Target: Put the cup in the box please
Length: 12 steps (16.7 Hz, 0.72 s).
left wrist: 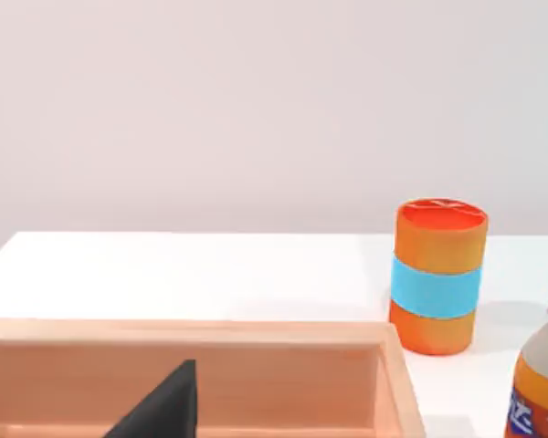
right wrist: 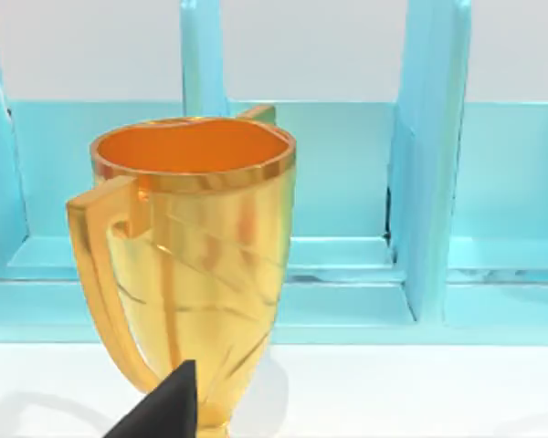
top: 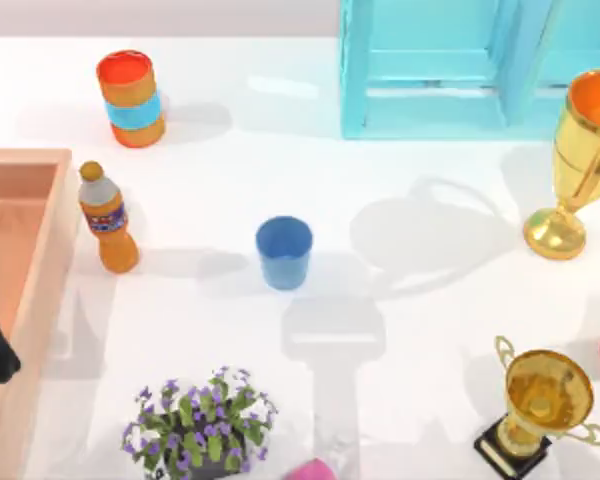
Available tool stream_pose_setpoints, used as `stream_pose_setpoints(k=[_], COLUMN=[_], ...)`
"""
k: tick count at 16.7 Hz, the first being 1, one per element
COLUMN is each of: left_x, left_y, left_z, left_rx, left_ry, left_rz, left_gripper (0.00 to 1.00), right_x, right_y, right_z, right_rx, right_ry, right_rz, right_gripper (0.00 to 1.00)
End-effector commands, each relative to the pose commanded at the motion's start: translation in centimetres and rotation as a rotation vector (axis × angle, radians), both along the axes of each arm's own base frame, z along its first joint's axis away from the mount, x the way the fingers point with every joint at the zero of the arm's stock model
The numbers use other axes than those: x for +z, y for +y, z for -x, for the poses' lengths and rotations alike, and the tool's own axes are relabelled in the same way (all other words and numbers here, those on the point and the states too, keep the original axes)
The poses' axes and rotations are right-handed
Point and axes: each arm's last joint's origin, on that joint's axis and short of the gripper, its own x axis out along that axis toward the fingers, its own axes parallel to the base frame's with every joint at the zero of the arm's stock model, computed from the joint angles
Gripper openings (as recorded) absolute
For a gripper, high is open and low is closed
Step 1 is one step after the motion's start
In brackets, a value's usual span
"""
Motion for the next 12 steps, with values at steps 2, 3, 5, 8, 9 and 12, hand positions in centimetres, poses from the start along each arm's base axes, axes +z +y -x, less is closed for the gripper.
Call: stream_pose_setpoints(k=[2,3,5,8,9,12], left_x=[0.0,0.2,1.1,3.8,5.0,9.2], left_y=[0.0,0.0,-0.2,-0.6,-0.8,-1.6], left_z=[0.0,0.0,0.0,-0.4,-0.7,-2.4], left_rx=[0.0,-0.003,-0.015,-0.05,-0.064,-0.11], left_ry=[0.0,0.006,0.037,0.13,0.171,0.321], left_rz=[0.0,0.002,0.014,0.047,0.06,0.104], left_gripper=[1.0,1.0,1.0,1.0,1.0,1.0], right_x=[0.0,0.0,0.0,0.0,0.0,0.0], right_y=[0.0,0.0,0.0,0.0,0.0,0.0], right_z=[0.0,0.0,0.0,0.0,0.0,0.0], right_rx=[0.0,0.0,0.0,0.0,0.0,0.0], right_ry=[0.0,0.0,0.0,0.0,0.0,0.0], right_rz=[0.0,0.0,0.0,0.0,0.0,0.0], right_gripper=[1.0,1.0,1.0,1.0,1.0,1.0])
